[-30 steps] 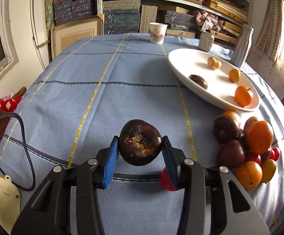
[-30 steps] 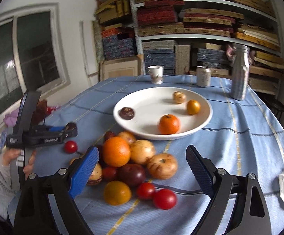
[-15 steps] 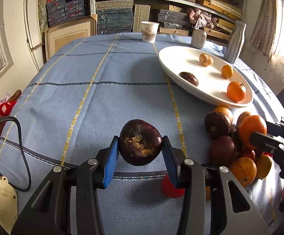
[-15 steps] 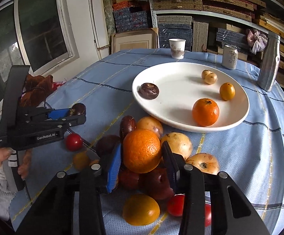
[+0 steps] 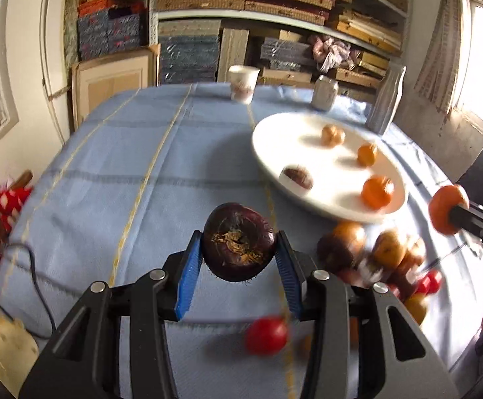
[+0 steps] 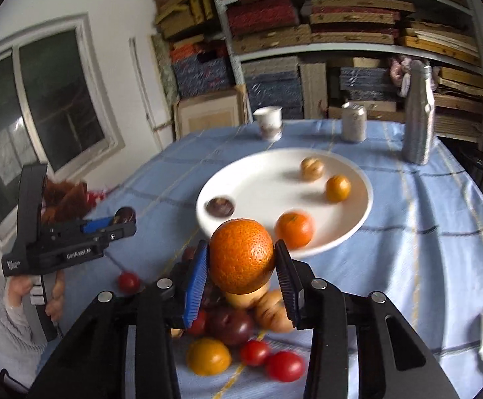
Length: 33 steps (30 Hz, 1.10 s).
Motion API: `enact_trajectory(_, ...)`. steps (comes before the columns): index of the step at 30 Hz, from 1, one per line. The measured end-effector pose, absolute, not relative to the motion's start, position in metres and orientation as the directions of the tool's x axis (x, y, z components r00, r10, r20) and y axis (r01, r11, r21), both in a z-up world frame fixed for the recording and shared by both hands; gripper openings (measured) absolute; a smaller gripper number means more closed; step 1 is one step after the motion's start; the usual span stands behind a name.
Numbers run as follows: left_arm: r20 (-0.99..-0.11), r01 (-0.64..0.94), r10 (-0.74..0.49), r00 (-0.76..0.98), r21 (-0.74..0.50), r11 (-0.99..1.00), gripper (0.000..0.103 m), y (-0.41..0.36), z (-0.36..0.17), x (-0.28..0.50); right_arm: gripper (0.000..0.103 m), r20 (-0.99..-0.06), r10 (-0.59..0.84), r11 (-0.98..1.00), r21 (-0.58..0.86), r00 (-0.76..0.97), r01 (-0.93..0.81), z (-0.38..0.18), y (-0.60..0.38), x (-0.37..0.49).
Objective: Organize fruits
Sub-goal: 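Grasp an orange with the right tool while the left tool lifts the dark fruit toward the plate, then open both tools to release the fruits onto the white plate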
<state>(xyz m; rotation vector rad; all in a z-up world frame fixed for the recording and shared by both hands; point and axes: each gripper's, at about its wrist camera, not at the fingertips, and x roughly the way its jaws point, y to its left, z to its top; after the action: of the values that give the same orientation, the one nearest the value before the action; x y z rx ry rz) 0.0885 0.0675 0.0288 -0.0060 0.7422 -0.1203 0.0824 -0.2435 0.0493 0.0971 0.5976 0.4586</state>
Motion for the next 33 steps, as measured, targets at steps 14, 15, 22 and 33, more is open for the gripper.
enact_trajectory(14, -0.720, 0.158, -0.159, 0.676, -0.069, 0.985, 0.043, -0.011, 0.029, 0.217, 0.041, -0.581, 0.396, 0.918, 0.272, 0.711, -0.290, 0.047, -0.244, 0.193)
enact_trajectory(15, -0.731, 0.156, -0.160, 0.664, -0.074, 0.985, 0.043, -0.012, 0.022, 0.225, 0.041, -0.591, 0.393, 0.919, 0.271, 0.704, -0.286, 0.041, -0.241, 0.199)
enact_trajectory(22, -0.754, 0.150, -0.180, 0.632, -0.109, 0.983, 0.043, -0.008, -0.002, 0.253, 0.044, -0.635, 0.357, 0.934, 0.239, 0.685, -0.266, 0.014, -0.233, 0.225)
enact_trajectory(33, -0.735, 0.118, -0.170, 0.657, -0.122, 0.985, 0.071, 0.004, 0.012, 0.240, 0.074, -0.543, 0.352, 0.932, 0.279, 0.762, -0.232, 0.042, -0.261, 0.198)
